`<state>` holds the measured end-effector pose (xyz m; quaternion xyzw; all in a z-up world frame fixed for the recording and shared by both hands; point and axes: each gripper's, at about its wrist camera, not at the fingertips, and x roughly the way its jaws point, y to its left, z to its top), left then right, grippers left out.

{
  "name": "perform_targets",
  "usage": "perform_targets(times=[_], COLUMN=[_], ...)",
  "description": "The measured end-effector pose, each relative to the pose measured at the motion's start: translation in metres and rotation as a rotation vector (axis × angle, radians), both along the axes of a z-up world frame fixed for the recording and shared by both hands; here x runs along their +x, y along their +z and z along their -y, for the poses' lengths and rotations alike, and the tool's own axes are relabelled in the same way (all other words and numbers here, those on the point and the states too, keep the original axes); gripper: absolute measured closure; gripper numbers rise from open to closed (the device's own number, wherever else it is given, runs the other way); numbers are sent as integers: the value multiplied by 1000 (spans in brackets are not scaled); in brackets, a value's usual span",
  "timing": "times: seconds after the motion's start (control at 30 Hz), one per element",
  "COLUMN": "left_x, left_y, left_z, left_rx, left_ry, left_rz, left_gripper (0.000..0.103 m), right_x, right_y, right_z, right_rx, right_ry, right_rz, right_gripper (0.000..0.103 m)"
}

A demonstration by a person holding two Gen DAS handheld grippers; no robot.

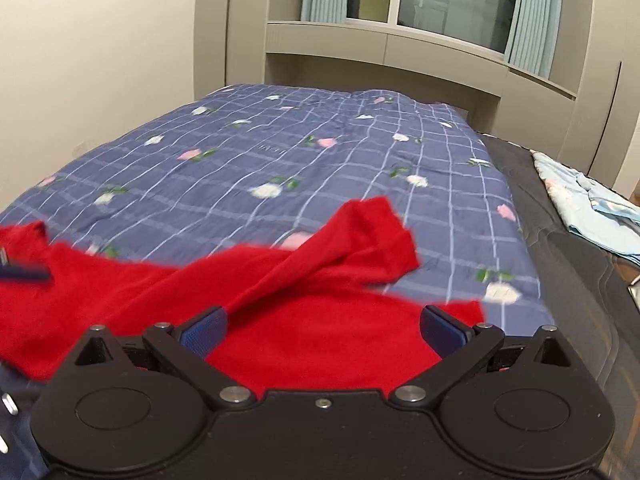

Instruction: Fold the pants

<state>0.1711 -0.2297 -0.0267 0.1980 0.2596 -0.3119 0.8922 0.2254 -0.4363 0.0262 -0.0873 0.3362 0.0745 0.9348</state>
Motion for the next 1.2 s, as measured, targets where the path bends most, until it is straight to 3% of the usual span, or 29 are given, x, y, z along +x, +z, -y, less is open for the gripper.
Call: perform_targets(times=[0.1,0.2,0.4,0.5,0.57,0.63,0.7,0.87,0.9,0.93,1.0,1.2], left_x=[14,24,44,54,57,58,59,60,59,59,56,46], left_y=[-5,-13,-19,-22,-23,-23,-25,-23,-21,-20,-15,7], left_z=[21,38,49,50,51,53,56,53,52,50,48,41], left_rx=[-20,13,39,55,64,74,82,71,65,59,47,0], left_ry=[-25,-13,87,118,115,110,108,114,117,120,123,118], left_rz=[-37,-51,-72,-92,-108,-115,-127,-132,-132,-132,-135,-101], left_gripper=[29,37,39,57,77,93,101,103,103,103,103,103], right_x=[30,57,109,131,146,158,167,179,180,181,180,151], right_y=[8,10,-5,-16,-23,-31,-36,-41,-41,-40,-35,-1], right_z=[9,7,-9,-21,-27,-30,-31,-21,-17,-14,-7,8], right_rx=[25,25,61,43,35,20,15,23,36,50,80,147], right_ry=[11,3,-22,-65,-101,-132,-159,-233,-241,-248,-246,-198], right_rz=[-4,-17,-84,-112,-143,-163,-184,-212,-219,-225,-228,-116], right_gripper=[5,7,13,17,17,25,33,60,70,87,102,102])
